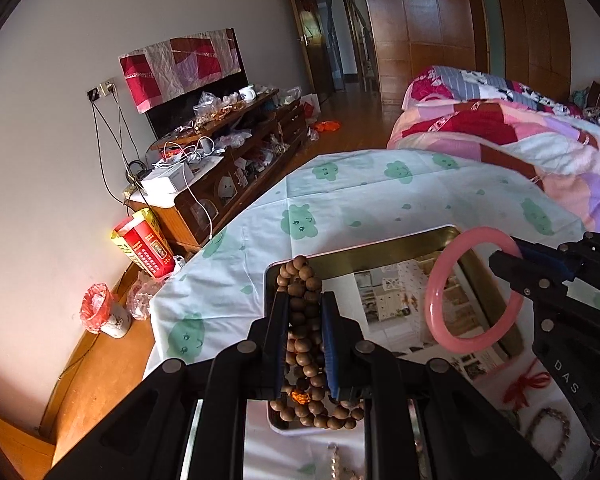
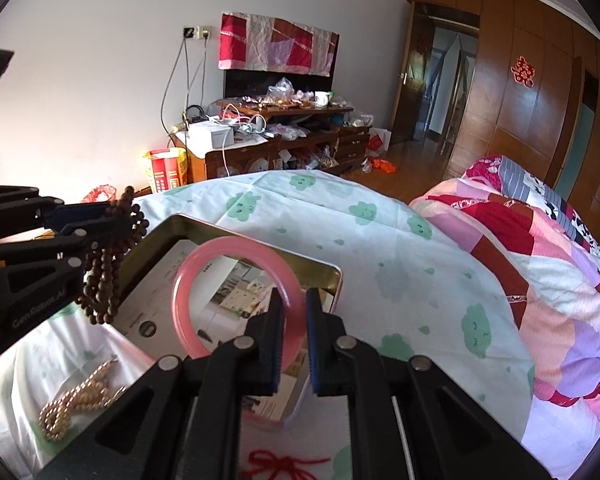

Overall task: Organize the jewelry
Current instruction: 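Carry the pink bangle and wooden beads into the tin and open both grippers, then close the left gripper on the pearl necklace and lift it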

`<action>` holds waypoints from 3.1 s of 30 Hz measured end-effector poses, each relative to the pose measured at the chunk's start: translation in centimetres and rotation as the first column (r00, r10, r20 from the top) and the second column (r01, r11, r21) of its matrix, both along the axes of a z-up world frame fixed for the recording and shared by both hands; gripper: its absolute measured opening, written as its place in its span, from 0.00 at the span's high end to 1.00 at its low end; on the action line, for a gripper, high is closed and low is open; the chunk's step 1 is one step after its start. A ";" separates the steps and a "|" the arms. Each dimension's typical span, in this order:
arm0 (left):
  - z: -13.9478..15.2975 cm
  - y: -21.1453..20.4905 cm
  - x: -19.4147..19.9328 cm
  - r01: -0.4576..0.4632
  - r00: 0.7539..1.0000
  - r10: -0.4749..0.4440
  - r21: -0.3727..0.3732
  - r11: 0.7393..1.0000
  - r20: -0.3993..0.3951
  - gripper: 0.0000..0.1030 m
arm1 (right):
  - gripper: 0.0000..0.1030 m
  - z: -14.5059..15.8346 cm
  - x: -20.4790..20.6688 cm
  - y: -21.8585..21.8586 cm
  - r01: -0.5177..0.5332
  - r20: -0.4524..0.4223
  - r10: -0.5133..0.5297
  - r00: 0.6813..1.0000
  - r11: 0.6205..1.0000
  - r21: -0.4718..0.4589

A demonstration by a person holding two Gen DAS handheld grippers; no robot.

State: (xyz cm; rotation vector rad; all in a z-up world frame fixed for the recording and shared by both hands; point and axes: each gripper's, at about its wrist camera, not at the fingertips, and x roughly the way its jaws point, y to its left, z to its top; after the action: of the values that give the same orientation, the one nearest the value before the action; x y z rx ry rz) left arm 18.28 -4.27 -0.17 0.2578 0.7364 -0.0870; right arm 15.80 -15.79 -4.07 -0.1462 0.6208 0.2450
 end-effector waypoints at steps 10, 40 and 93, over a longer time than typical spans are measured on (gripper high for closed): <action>-3.2 -0.2 2.6 -0.021 0.998 0.021 0.010 1.000 -0.066 0.85 | 0.89 -2.6 2.6 0.9 0.023 -0.078 -0.025 0.997 1.000 -0.020; -5.3 1.6 1.7 -0.148 0.989 0.150 0.106 0.983 -0.013 0.34 | 0.54 -3.4 1.6 1.1 0.063 -0.043 -0.064 0.997 0.998 -0.010; -7.0 2.6 -12.9 -0.087 0.989 0.094 0.068 0.994 -0.110 0.34 | 0.32 -5.0 -9.9 -2.6 0.130 -0.075 -0.131 0.989 0.991 -0.021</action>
State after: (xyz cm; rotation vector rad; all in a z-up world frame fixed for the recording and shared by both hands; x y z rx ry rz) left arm 5.36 -1.63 -7.13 0.2812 0.8632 0.0085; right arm 5.90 -18.39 -9.04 -0.1117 0.7057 0.1193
